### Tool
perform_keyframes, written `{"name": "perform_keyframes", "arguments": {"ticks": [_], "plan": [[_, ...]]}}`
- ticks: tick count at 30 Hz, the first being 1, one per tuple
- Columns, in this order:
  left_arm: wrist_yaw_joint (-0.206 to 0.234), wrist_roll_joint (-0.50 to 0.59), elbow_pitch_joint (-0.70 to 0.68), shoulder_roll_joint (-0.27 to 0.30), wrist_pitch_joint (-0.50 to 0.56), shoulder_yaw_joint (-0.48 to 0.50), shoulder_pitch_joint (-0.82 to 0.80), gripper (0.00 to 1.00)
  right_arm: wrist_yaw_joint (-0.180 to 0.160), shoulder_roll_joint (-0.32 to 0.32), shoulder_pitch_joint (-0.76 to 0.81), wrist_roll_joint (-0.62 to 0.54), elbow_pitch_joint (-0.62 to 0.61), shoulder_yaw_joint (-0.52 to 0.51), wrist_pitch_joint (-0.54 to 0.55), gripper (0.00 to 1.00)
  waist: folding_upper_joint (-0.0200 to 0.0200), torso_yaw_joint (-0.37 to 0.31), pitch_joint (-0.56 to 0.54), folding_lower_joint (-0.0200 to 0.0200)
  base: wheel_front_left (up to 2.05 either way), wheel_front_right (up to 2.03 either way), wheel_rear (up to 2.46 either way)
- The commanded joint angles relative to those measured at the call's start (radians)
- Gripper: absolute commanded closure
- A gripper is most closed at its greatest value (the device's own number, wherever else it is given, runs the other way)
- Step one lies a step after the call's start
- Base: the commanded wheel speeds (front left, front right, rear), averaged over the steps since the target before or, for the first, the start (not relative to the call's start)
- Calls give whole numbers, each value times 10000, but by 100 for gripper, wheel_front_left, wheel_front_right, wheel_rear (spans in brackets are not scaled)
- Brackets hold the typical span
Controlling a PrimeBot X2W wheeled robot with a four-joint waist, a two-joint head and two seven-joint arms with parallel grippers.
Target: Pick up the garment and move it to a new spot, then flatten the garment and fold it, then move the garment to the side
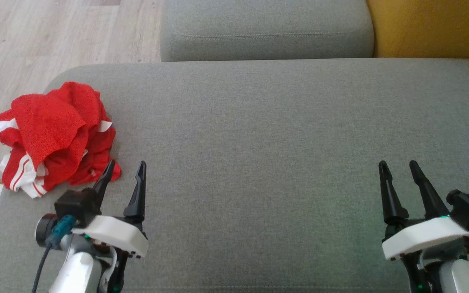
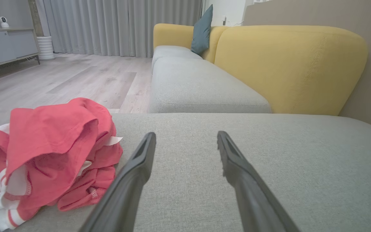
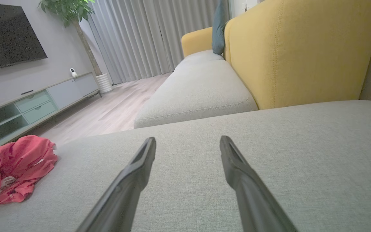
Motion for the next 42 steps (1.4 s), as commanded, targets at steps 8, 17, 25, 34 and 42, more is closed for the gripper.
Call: {"name": "perform_keyframes", "arguments": {"ticks": [8,17,25,34,42], "plan": [[181,862,-138,328,-398,100,-570,0,41,62,-183,-1178,-534,191,-191,0,-1,47,15,0,0,0,0],[240,958,9,221,-549,81,-503,0,42,182,-8,-1691,-681,-60,-242,0,-1,94,15,0,0,0,0],[275,711,139,158,-506,117,-483,0,42,215,35,-1676,-703,-144,-215,0,-1,129,32,0,0,0,0],[400,601,200,149,-443,110,-491,0,42,223,58,-1594,-761,-236,-217,0,-1,260,52,0,0,0,0],[498,516,194,233,-402,191,-665,0,42,224,154,-1651,-1098,-271,-44,0,-1,1042,134,0,0,0,0]]}}
